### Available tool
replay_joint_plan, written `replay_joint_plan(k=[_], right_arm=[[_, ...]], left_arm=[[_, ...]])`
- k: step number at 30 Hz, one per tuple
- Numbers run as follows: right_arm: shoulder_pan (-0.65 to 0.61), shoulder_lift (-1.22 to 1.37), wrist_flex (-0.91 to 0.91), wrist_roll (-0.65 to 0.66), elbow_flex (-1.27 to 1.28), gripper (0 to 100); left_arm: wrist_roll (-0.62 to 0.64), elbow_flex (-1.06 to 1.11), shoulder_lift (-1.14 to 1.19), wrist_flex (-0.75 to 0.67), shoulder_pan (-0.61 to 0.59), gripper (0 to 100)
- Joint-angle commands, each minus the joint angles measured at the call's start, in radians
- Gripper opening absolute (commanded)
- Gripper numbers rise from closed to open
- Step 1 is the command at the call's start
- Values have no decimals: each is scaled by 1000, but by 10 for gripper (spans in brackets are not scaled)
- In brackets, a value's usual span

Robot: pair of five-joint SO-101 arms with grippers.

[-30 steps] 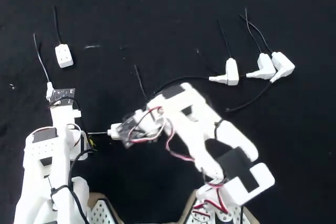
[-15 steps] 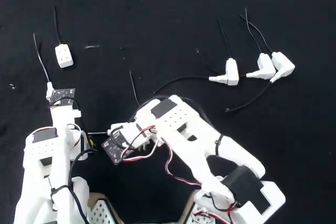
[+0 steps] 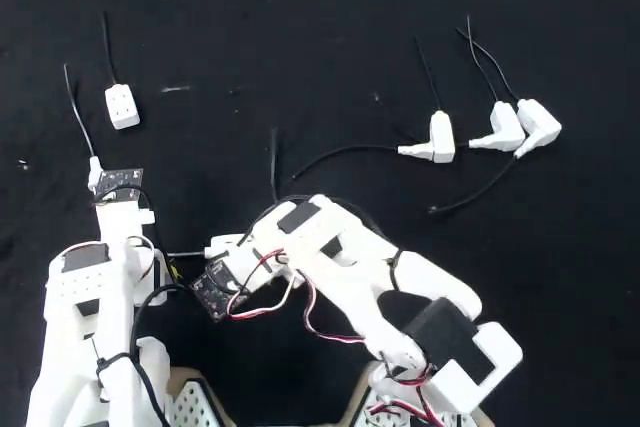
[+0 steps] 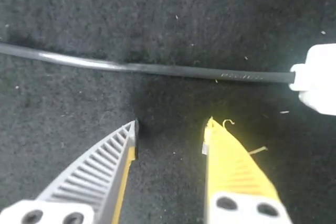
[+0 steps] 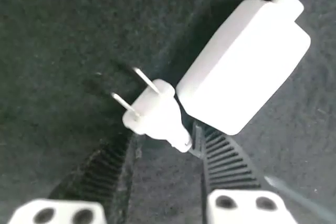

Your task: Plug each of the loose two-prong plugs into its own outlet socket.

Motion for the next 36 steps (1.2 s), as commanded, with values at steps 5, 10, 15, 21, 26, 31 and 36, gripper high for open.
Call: replay_joint_plan(k=[5,10,15,21,26,31,36], right_arm=[[-14,1,-32,-77,-13,3],[-8,-165,48,-311,1,10],[-8,-421,256,-509,70,10],[180,-593,348,-813,196,10],[307,-486,342,-875,191,11],[313,-297,316,-948,131,11],[305,-254,221,-950,119,12]], left_arm=[[2,-8,-11,9,15,210],[2,-5,-11,6,15,210],[0,-5,-11,3,15,210],[0,-8,-11,2,15,210],[0,-8,-11,2,15,210],[0,-5,-11,2,15,210],[0,1,-11,2,15,210]])
